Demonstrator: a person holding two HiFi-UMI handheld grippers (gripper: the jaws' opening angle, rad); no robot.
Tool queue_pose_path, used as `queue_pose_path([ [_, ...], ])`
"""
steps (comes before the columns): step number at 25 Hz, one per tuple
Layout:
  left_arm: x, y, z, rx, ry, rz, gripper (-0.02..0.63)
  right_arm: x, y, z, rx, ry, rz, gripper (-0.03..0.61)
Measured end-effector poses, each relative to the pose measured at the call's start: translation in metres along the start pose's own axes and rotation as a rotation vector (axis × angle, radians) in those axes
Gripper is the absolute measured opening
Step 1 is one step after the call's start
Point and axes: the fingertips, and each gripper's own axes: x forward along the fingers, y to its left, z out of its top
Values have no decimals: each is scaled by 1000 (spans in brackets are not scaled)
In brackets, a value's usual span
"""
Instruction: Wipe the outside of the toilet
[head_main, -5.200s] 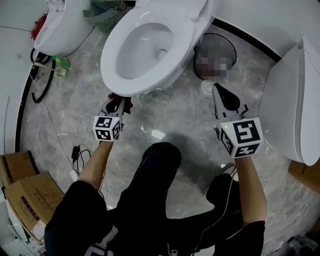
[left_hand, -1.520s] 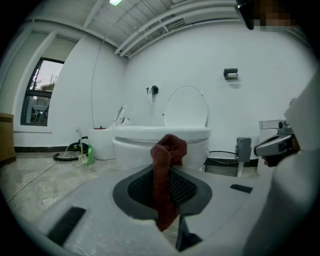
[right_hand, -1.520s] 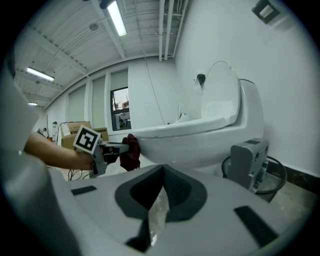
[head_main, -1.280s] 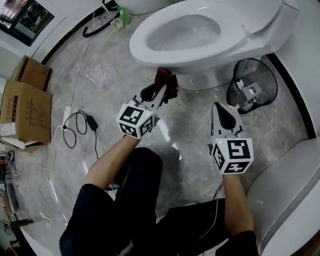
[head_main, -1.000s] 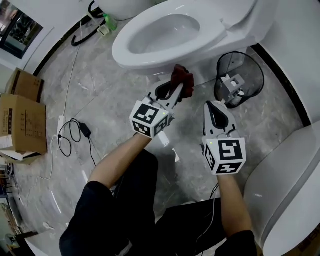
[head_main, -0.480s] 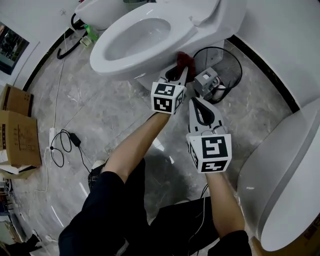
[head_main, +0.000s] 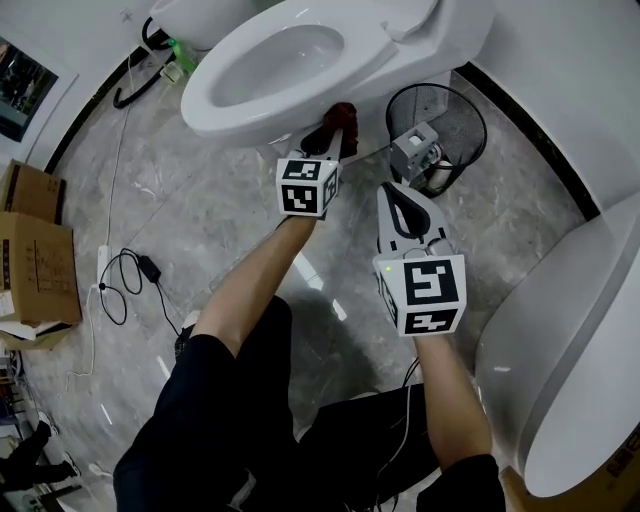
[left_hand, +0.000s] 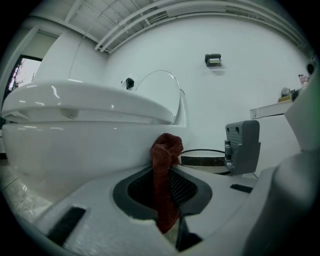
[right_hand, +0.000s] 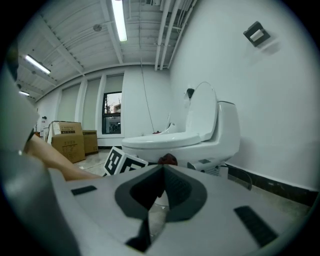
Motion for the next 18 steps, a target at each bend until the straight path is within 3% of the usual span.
queue_pose_path([
  [8,-52,49,-20,-6,11,53,60,17,36,18,-44,-30,56,5],
  [18,-108,126,-42,-2,50,155,60,44,63,1,-54,12,114,5],
])
